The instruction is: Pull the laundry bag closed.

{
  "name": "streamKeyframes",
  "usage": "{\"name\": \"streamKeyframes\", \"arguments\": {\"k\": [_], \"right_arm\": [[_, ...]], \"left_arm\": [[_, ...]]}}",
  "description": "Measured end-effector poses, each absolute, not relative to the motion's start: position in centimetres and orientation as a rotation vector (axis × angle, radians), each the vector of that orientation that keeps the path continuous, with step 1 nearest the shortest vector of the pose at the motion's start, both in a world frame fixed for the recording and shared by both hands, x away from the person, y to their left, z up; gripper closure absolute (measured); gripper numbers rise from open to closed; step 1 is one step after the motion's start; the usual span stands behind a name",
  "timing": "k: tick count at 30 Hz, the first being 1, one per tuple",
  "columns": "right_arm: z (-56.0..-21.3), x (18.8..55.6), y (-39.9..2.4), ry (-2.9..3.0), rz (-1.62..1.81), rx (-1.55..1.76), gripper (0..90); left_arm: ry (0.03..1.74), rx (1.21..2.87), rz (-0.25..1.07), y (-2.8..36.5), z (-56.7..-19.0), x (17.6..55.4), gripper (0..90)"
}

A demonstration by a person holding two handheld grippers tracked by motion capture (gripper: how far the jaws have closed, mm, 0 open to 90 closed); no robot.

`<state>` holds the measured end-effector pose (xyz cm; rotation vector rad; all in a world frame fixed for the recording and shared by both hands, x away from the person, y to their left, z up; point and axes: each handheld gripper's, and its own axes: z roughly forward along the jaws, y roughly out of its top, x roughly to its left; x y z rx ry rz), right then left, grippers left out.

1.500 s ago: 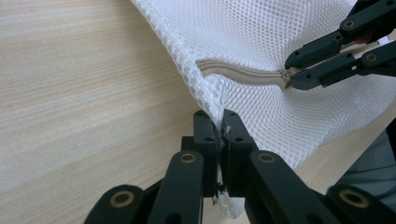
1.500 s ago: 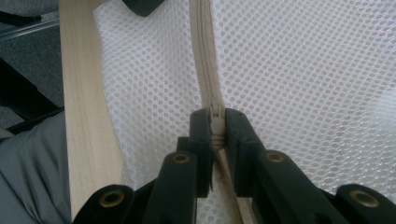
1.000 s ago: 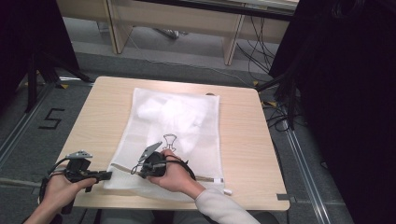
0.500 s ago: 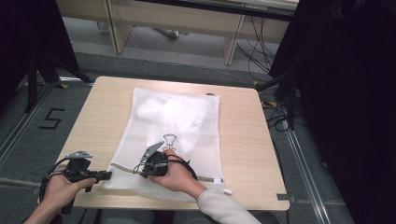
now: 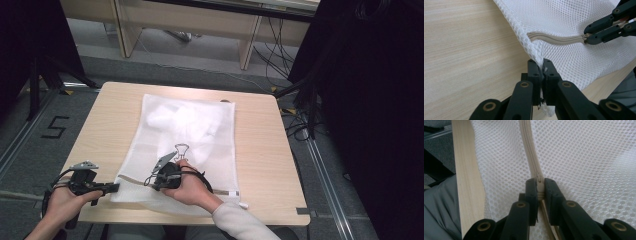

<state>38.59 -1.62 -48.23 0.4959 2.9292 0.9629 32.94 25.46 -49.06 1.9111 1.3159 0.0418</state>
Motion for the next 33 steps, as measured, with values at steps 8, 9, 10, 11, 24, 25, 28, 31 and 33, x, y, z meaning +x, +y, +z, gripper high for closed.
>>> {"name": "streamKeyframes", "arguments": {"k": [8,9,10,11,24,25,28,31,33], "right_arm": [[-48.22,38.59,-1.84,2.924,0.966,0.498,82.7],[-48.21,38.60,-1.85,2.924,0.964,0.496,82.7],[-48.18,38.60,-1.88,2.923,0.963,0.497,82.7],[-48.14,38.61,-1.92,2.924,0.961,0.497,82.7],[-48.15,38.64,-2.07,2.928,0.950,0.489,82.7],[-48.17,38.63,-2.10,2.929,0.949,0.495,82.7],[-48.23,38.64,-2.17,2.934,0.947,0.501,82.7],[-48.23,38.65,-2.15,2.934,0.950,0.493,82.8],[-48.23,38.64,-2.16,2.933,0.949,0.494,82.7]], "left_arm": [[1.292,1.964,0.044,25.81,-48.97,33.00,86.0],[1.295,1.959,0.043,25.79,-48.98,32.99,86.0],[1.295,1.959,0.043,25.79,-48.98,32.99,86.0],[1.294,1.959,0.044,25.78,-48.98,32.99,86.0],[1.318,1.911,0.043,25.43,-49.08,32.95,86.0],[1.319,1.914,0.046,25.44,-49.08,32.95,86.1],[1.316,1.913,0.041,25.42,-49.09,32.96,86.0],[1.317,1.912,0.039,25.43,-49.10,32.97,86.1],[1.317,1.916,0.043,25.42,-49.09,32.96,86.0]]}}
